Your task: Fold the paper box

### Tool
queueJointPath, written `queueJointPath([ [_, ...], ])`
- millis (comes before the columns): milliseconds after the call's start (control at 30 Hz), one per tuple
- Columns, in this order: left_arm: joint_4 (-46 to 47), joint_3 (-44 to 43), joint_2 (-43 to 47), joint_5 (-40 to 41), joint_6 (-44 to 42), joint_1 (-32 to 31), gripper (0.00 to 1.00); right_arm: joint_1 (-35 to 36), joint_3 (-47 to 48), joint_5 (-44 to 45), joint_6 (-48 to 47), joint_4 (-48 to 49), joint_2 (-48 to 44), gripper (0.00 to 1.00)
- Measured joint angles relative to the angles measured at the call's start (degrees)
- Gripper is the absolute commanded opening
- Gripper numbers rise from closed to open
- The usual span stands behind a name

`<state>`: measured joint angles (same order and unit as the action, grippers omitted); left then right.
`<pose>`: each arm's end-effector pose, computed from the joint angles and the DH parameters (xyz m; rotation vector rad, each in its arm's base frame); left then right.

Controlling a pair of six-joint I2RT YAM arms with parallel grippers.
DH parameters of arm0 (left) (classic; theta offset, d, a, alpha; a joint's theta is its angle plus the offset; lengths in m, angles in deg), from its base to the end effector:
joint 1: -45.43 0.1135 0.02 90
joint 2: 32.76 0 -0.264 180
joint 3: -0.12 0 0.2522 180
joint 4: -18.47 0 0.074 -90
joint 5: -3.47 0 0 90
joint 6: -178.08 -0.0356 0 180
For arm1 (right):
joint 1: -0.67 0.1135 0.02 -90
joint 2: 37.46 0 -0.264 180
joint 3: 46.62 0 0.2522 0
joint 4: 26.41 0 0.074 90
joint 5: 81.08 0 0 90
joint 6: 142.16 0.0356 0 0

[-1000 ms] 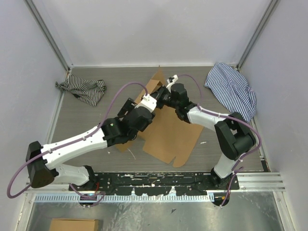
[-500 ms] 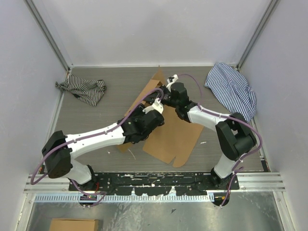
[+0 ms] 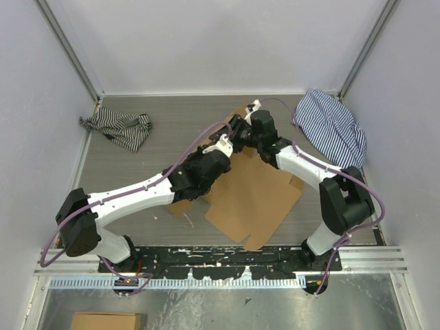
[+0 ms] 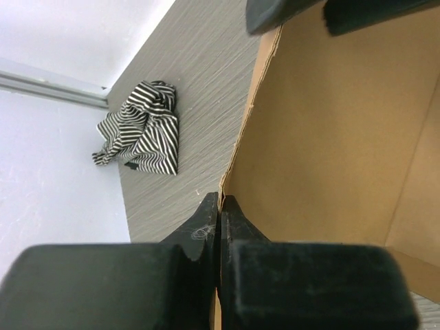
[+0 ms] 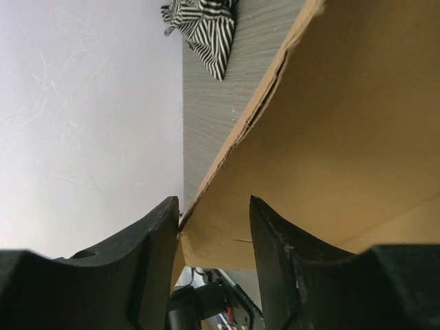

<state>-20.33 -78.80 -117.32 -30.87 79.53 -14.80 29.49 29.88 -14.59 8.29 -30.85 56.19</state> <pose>0.1810 -0.2572 0.2857 0.7544 1.8776 0.5770 0.3234 0.1942 0.2634 0.2972 2.1799 1.3629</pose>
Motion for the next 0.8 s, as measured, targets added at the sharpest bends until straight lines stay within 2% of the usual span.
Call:
queueJointPath([
  [200,2.6,1.0,2.7,-4.3,-3.7,3.1,0.03,-5.5,0.1,1.9,-7.3,-9.4,-7.8,0.58],
  [267,4.6,2.7,4.5,-5.3,-6.3,3.8,0.00,-8.0,0.6,3.0,-10.6,-12.7,-10.8,0.64],
  [333,6.5,4.6,6.4,-6.7,-9.4,4.4,0.00,-10.0,1.3,4.4,-13.6,-15.5,-13.3,0.75],
  [433,8.7,6.2,8.7,-9.3,-13.5,5.0,0.00,-13.5,2.4,9.2,-18.8,-19.9,-17.3,0.79],
  [600,12.2,10.3,15.9,-16.0,-19.6,5.7,0.00,-19.1,6.2,16.9,-24.5,-24.4,-18.9,0.76],
  [800,14.1,11.6,23.2,-25.4,-23.7,7.2,0.00,-23.4,14.8,18.6,-29.8,-26.1,-9.0,0.73],
])
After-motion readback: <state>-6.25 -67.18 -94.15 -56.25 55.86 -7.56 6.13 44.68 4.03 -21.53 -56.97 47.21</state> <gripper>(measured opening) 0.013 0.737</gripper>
